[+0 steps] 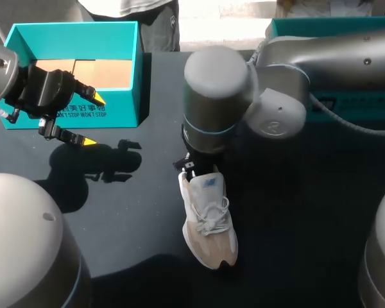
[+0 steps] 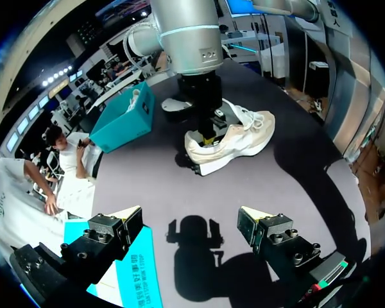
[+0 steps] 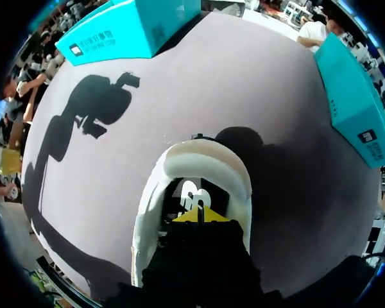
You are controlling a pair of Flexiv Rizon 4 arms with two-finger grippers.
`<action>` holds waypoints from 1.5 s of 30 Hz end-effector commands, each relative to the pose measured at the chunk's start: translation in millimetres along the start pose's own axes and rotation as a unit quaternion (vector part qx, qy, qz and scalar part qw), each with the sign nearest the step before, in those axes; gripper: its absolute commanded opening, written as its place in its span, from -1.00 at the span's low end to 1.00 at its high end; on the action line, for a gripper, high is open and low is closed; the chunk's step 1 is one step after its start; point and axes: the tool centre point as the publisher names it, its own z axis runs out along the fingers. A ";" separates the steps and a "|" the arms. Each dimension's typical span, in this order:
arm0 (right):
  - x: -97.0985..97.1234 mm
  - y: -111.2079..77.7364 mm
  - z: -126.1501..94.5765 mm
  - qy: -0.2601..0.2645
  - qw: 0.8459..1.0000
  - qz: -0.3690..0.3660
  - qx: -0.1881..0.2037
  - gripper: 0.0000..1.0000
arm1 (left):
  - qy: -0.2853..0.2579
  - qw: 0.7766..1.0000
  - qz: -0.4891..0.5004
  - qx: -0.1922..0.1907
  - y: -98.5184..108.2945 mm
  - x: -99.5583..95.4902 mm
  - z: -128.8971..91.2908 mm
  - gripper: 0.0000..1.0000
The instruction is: Take the shoe out of the shoebox, open the shoe tongue, remove and reinsert the insole, then place the shoe into the shoebox
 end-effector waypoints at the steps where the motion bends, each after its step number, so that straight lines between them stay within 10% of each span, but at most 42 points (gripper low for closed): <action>1: 7.5 4.3 2.7 -0.016 1.000 -0.011 -0.008 -1.00 | 0.000 1.000 0.000 -0.002 -0.2 1.1 -0.5 1.00; 13: 5.8 4.8 46.4 -0.024 0.999 -0.013 0.021 -1.00 | 0.000 1.000 0.000 -0.002 -0.2 1.1 -0.5 1.00; 26: -22.3 -27.8 -29.9 -0.035 0.991 0.018 0.126 -1.00 | 0.000 1.000 0.000 -0.002 -0.2 1.1 -0.5 1.00; 39: 3.9 -51.2 -37.5 0.020 0.975 0.055 0.213 -1.00 | 0.000 1.000 0.000 -0.002 -0.2 1.1 -0.5 1.00; 40: 9.1 -52.0 -38.1 0.024 0.976 0.059 0.209 -0.95 | 0.000 1.000 0.000 -0.002 -0.2 1.1 -0.5 1.00; 41: 9.3 -50.8 -37.9 0.023 0.976 0.058 0.211 -0.47 | 0.000 1.000 0.000 -0.002 -0.2 1.1 -0.5 1.00; 42: 13.2 -50.2 -37.6 0.033 0.976 0.060 0.206 0.75 | 0.000 1.000 0.000 -0.002 -0.2 1.1 -0.5 1.00; 45: 16.0 -47.3 -36.9 0.035 0.977 0.063 0.202 1.00 | 0.000 1.000 0.000 -0.002 -0.2 1.1 -0.5 1.00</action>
